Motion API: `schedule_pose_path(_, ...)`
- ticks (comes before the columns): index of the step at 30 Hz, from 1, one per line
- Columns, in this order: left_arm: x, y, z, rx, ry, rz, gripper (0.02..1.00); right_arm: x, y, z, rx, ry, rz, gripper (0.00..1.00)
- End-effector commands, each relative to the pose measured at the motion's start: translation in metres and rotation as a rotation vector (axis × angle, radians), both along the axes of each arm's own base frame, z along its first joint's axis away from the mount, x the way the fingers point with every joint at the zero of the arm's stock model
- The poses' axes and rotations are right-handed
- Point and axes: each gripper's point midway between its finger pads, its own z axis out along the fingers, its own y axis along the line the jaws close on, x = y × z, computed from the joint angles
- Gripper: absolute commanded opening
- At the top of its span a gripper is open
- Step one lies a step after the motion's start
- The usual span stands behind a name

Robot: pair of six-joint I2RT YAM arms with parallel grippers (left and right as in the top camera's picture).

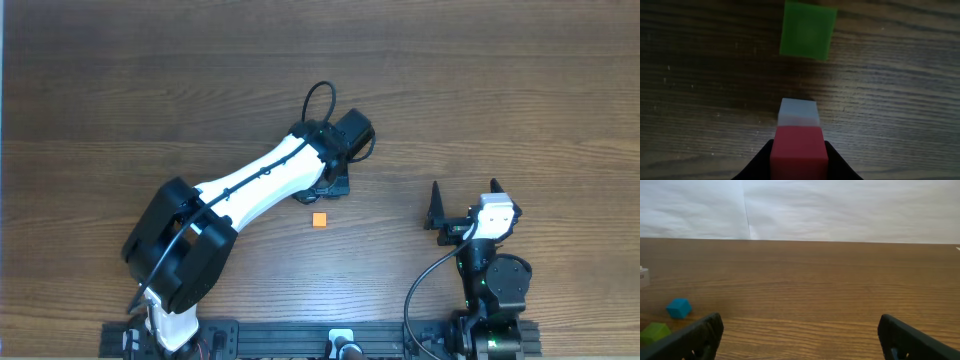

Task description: Stack Cubes

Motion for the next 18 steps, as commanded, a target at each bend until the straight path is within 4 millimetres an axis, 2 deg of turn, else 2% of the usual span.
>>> schedule_pose_path(1, -0.0034, 0.0052, -0.0120, 0.020, 0.023, -0.010, 0.132, -0.0003, 0.0035, -0.0008, 0.003, -0.005, 0.017, 0.993)
schedule_pose_path(18, -0.0025, 0.0061, -0.0126, 0.022, 0.019, -0.007, 0.137, -0.0003, 0.0035, -0.0008, 0.003, -0.005, 0.017, 0.991)
